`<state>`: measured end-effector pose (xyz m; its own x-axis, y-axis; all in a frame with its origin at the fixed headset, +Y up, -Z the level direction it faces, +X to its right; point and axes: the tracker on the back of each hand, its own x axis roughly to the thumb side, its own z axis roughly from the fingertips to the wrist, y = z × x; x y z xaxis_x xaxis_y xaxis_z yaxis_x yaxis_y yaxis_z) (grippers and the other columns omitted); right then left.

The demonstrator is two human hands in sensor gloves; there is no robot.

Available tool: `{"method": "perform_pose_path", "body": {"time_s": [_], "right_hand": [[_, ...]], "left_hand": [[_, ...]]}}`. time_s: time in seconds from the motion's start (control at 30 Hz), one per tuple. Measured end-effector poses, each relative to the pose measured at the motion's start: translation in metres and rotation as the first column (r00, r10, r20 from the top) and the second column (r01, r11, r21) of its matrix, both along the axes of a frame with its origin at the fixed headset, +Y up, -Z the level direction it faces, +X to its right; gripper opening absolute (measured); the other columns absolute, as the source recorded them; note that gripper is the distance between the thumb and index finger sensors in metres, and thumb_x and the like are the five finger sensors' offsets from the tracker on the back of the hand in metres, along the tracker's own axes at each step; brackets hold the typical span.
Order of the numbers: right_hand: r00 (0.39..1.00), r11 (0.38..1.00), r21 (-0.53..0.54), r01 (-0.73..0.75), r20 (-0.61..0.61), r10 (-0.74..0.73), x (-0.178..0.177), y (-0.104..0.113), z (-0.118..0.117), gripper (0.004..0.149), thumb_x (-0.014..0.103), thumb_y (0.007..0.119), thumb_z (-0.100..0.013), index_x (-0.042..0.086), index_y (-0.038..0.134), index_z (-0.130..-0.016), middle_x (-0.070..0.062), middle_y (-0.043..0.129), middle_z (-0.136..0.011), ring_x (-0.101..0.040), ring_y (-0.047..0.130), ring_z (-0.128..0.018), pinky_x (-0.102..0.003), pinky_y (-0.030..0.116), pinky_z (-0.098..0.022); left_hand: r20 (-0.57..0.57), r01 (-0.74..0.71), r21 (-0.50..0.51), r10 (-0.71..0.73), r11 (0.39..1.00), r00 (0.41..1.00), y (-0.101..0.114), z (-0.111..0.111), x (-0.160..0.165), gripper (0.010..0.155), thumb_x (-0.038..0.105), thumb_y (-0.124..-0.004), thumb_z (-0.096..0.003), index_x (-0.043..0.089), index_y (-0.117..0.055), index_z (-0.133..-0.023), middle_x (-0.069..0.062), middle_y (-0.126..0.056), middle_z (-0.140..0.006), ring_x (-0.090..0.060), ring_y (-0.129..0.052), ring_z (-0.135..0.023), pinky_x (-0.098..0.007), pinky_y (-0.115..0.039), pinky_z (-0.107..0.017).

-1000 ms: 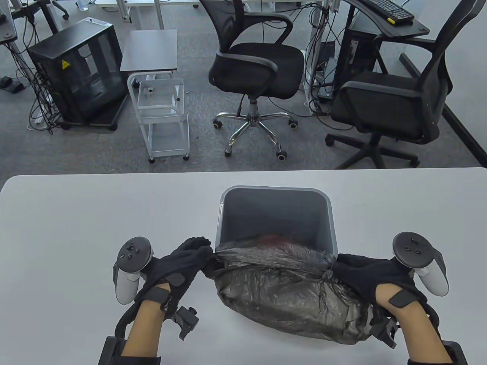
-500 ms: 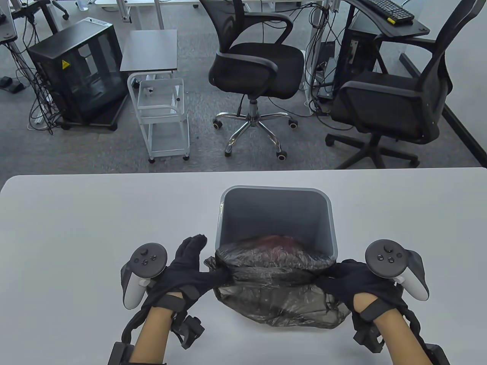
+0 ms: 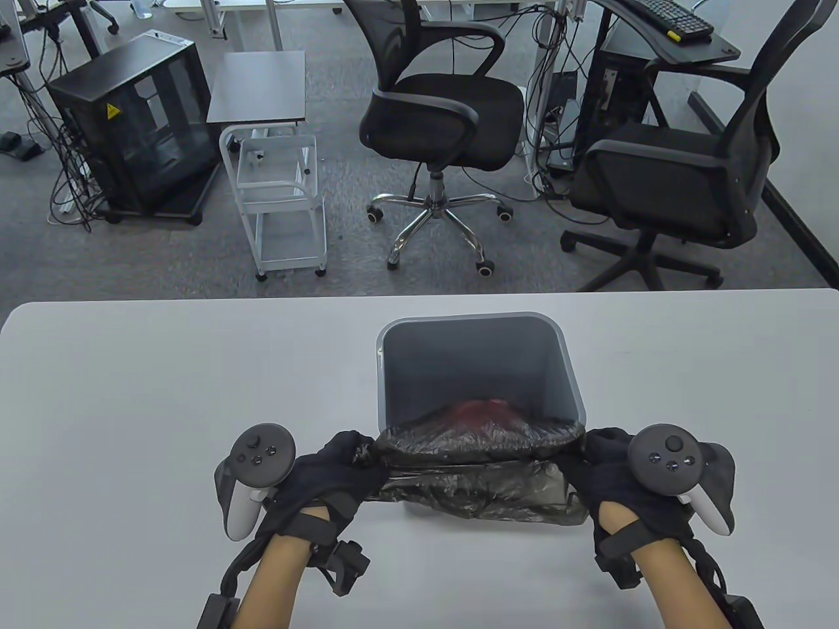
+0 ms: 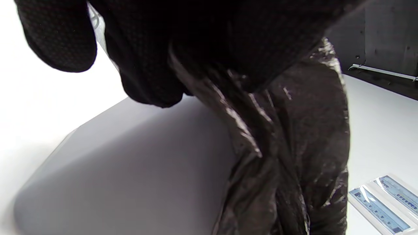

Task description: Twist garbage bag top to tighten it

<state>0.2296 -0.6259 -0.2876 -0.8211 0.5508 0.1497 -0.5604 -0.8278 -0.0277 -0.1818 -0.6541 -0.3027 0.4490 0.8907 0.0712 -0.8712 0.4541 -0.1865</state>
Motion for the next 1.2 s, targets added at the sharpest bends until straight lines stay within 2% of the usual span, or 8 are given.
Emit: {"method": "perform_pose_path", "body": {"time_s": [0.07,0.13,0.2,0.57,0.8,1.0,1.13,1.2], "right_hand": [[1.0,1.0,0.018,0.004,-0.025,-0.003,-0.001,0.002,0.004,0.037,0.047,0.083,-0.049,0.015,0.092,-0.063,-0.02,0.075,-0.091,-0.048,0.071,-0.082,-0.076,0.044,-0.062],[0.999,1.0,0.017,0.015,-0.036,-0.015,-0.001,0.004,0.009,0.037,0.046,0.083,-0.049,0.014,0.091,-0.065,-0.021,0.073,-0.093,-0.049,0.069,-0.083,-0.076,0.043,-0.062],[0.999,0.999,0.048,0.01,-0.039,-0.008,-0.002,0.008,0.014,0.037,0.045,0.082,-0.049,0.014,0.09,-0.067,-0.021,0.072,-0.094,-0.05,0.068,-0.084,-0.076,0.043,-0.062],[0.982,0.951,0.259,-0.168,-0.044,0.185,-0.019,0.042,0.045,0.038,0.045,0.082,-0.049,0.015,0.089,-0.072,-0.021,0.071,-0.095,-0.05,0.067,-0.085,-0.077,0.043,-0.062],[0.917,0.83,0.417,-0.37,0.02,0.398,-0.043,0.079,0.062,0.038,0.044,0.082,-0.049,0.017,0.087,-0.075,-0.018,0.073,-0.096,-0.047,0.07,-0.086,-0.076,0.045,-0.064],[0.924,0.82,0.462,-0.338,-0.002,0.382,-0.061,0.097,0.063,0.039,0.044,0.083,-0.049,0.018,0.086,-0.078,-0.018,0.073,-0.097,-0.047,0.07,-0.087,-0.076,0.045,-0.064],[0.938,0.835,0.481,-0.268,-0.065,0.339,-0.078,0.106,0.064,0.041,0.044,0.083,-0.048,0.019,0.086,-0.08,-0.018,0.073,-0.097,-0.047,0.071,-0.087,-0.076,0.046,-0.064],[0.94,0.838,0.492,-0.236,-0.104,0.326,-0.087,0.109,0.065,0.041,0.044,0.083,-0.048,0.019,0.086,-0.081,-0.017,0.074,-0.097,-0.046,0.072,-0.087,-0.076,0.046,-0.064]], "left_hand": [[0.005,0.003,0.025,-0.003,1.0,1.0,0.003,0.003,0.0,0.069,0.036,-0.093,-0.0409,0.022,-0.067,-0.104,-0.001,-0.1,-0.061,-0.025,-0.103,-0.049,-0.063,-0.08,-0.049],[0.001,0.011,0.07,-0.011,0.998,1.0,0.006,0.007,-0.001,0.05,0.034,-0.091,-0.0424,0.023,-0.088,-0.091,-0.003,-0.101,-0.058,-0.026,-0.102,-0.048,-0.064,-0.078,-0.049],[-0.02,0.038,0.095,-0.036,0.995,0.999,0.009,0.012,-0.001,0.042,0.033,-0.091,-0.0422,0.025,-0.095,-0.083,-0.003,-0.101,-0.058,-0.027,-0.102,-0.048,-0.065,-0.078,-0.05],[-0.161,0.156,0.257,-0.117,0.954,0.98,0.052,0.042,-0.005,0.041,0.033,-0.092,-0.0419,0.024,-0.095,-0.082,-0.003,-0.101,-0.059,-0.028,-0.101,-0.05,-0.065,-0.077,-0.051],[-0.224,0.299,0.408,-0.223,0.862,0.949,0.102,0.055,0.019,0.047,0.029,-0.092,-0.0421,0.028,-0.091,-0.089,-0.003,-0.1,-0.065,-0.031,-0.099,-0.057,-0.066,-0.074,-0.054],[-0.084,0.319,0.474,-0.319,0.82,0.944,0.125,0.054,0.06,0.057,0.028,-0.093,-0.0418,0.031,-0.082,-0.098,-0.003,-0.1,-0.067,-0.031,-0.099,-0.06,-0.067,-0.073,-0.056],[0.066,0.31,0.435,-0.373,0.845,0.925,0.129,0.048,0.093,0.076,0.027,-0.093,-0.0422,0.036,-0.057,-0.108,-0.002,-0.097,-0.07,-0.031,-0.097,-0.063,-0.067,-0.072,-0.058],[0.148,0.289,0.414,-0.377,0.863,0.915,0.13,0.044,0.107,0.078,0.027,-0.093,-0.0421,0.035,-0.054,-0.109,-0.002,-0.097,-0.07,-0.031,-0.098,-0.062,-0.067,-0.073,-0.057]]}}
